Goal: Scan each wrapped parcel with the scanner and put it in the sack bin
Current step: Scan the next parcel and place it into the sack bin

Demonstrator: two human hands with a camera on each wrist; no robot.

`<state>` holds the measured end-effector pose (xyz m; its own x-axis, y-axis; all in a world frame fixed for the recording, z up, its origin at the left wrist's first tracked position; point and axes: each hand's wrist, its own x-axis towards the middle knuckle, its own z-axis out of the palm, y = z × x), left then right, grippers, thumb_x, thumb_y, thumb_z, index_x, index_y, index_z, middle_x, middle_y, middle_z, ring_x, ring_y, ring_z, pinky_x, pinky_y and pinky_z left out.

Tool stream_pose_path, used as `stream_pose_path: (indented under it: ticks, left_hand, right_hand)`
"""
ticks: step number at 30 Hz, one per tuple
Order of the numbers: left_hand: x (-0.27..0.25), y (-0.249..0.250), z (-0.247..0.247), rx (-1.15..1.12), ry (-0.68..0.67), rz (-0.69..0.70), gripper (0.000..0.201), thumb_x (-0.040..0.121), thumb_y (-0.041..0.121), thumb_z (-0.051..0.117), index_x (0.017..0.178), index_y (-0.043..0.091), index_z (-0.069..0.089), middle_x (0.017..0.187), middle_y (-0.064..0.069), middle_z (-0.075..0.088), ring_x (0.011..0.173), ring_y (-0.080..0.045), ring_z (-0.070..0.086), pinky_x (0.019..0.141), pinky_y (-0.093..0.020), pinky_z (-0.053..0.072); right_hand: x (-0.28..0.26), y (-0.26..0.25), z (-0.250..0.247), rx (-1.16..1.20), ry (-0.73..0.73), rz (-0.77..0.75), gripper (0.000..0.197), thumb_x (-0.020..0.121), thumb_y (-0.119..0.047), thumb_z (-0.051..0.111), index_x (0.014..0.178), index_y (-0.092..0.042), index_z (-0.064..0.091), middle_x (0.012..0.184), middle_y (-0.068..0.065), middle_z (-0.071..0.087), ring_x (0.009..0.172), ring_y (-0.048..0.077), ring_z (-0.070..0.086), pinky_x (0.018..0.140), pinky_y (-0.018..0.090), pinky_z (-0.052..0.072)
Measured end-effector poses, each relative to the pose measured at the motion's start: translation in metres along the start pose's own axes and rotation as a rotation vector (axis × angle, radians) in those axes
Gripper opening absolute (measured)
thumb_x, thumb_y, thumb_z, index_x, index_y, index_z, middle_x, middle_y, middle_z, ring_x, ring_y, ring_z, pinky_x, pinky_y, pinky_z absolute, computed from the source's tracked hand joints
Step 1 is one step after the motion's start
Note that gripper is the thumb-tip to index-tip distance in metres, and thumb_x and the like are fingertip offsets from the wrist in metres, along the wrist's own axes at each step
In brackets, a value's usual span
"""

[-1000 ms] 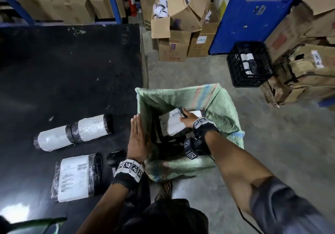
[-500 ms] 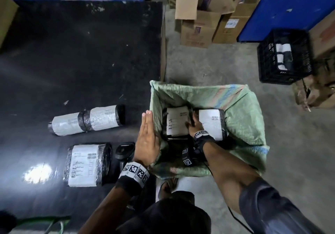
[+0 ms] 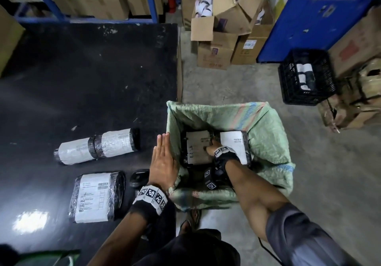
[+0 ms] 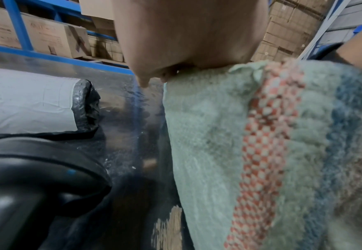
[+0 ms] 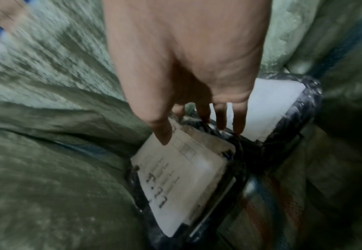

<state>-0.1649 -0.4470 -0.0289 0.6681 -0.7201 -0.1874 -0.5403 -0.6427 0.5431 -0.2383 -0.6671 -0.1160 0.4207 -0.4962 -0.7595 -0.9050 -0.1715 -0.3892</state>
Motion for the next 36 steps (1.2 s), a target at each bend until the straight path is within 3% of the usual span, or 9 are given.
stream_pose_path:
  ticks: [4,6,9,11,15,18,22,28,36]
  left_hand:
    - [0.004,-0.009,-0.004,0.054,-0.044,-0.008,0.083,0.089,0.034,0.024,0.164,0.003,0.004,0.169,-0.018,0.022,0.159,-0.042,0.013,0.130,-0.048,0.016]
    - [0.006,-0.006,-0.012,0.050,-0.079,0.004,0.082,0.092,0.040,0.025,0.163,0.004,0.007,0.158,-0.024,0.039,0.149,-0.047,0.032,0.129,-0.046,0.019]
    - [0.004,0.003,-0.038,-0.005,-0.076,-0.016,0.068,0.101,0.036,0.053,0.159,0.006,0.032,0.140,-0.024,0.053,0.133,-0.043,0.047,0.112,-0.046,0.039]
    - [0.001,0.003,-0.056,-0.001,-0.058,-0.011,0.061,0.101,0.040,0.056,0.152,0.010,0.045,0.137,-0.021,0.056,0.131,-0.040,0.049,0.105,-0.045,0.043]
    - [-0.015,-0.015,-0.087,-0.055,0.006,-0.033,0.055,0.101,0.034,0.062,0.150,0.013,0.049,0.140,-0.017,0.057,0.132,-0.036,0.051,0.105,-0.045,0.045]
    - [-0.036,-0.037,-0.111,-0.083,0.081,-0.052,0.053,0.100,0.031,0.064,0.149,0.015,0.052,0.138,-0.015,0.059,0.129,-0.034,0.054,0.100,-0.046,0.050]
    - [-0.067,-0.078,-0.139,-0.123,0.132,-0.079,0.050,0.097,0.020,0.070,0.144,0.008,0.057,0.130,-0.021,0.062,0.121,-0.039,0.059,0.097,-0.046,0.051]
    - [-0.115,-0.153,-0.156,-0.112,0.169,-0.226,0.049,0.095,0.016,0.071,0.142,0.009,0.059,0.126,-0.021,0.064,0.118,-0.043,0.056,0.096,-0.048,0.047]
    - [-0.153,-0.241,-0.134,-0.138,0.070,-0.417,0.082,0.098,0.025,0.068,0.165,0.022,0.020,0.136,-0.024,0.050,0.131,-0.041,0.043,0.111,-0.048,0.038]
  right_hand:
    - [-0.029,-0.029,-0.018,0.073,0.064,-0.015,0.058,0.099,-0.022,0.053,0.150,-0.004,0.035,0.154,0.015,0.040,0.141,0.031,0.039,0.113,0.032,0.031]
    - [-0.053,-0.045,-0.028,0.060,0.069,-0.057,0.052,0.099,-0.024,0.052,0.147,-0.004,0.042,0.151,0.015,0.044,0.139,0.030,0.042,0.112,0.032,0.033]
    - [-0.095,-0.068,-0.042,-0.024,0.128,-0.121,0.049,0.094,-0.037,0.053,0.138,-0.016,0.055,0.141,0.011,0.057,0.126,0.031,0.055,0.097,0.031,0.043]
    - [-0.125,-0.083,-0.048,-0.087,0.184,-0.178,0.047,0.096,-0.038,0.050,0.137,-0.017,0.056,0.138,0.012,0.060,0.123,0.032,0.057,0.094,0.031,0.044]
    - [-0.186,-0.104,-0.044,-0.121,0.279,-0.309,0.053,0.099,-0.042,0.045,0.146,-0.017,0.045,0.143,0.009,0.055,0.129,0.030,0.053,0.105,0.038,0.043]
    - [-0.215,-0.118,-0.026,-0.111,0.323,-0.405,0.054,0.098,-0.046,0.047,0.146,-0.023,0.046,0.143,0.004,0.056,0.130,0.026,0.053,0.107,0.039,0.043]
    - [-0.243,-0.136,0.010,-0.089,0.318,-0.510,0.047,0.098,-0.042,0.050,0.142,-0.026,0.050,0.139,0.002,0.059,0.130,0.023,0.054,0.106,0.036,0.043]
    - [-0.249,-0.151,0.079,-0.092,0.164,-0.512,0.046,0.099,-0.043,0.048,0.144,-0.033,0.045,0.136,0.003,0.059,0.124,0.022,0.057,0.107,0.039,0.043]
    - [-0.224,-0.132,0.160,-0.187,0.017,-0.311,0.070,0.100,-0.053,0.040,0.158,-0.026,0.012,0.150,0.013,0.046,0.134,0.031,0.050,0.111,0.040,0.038]
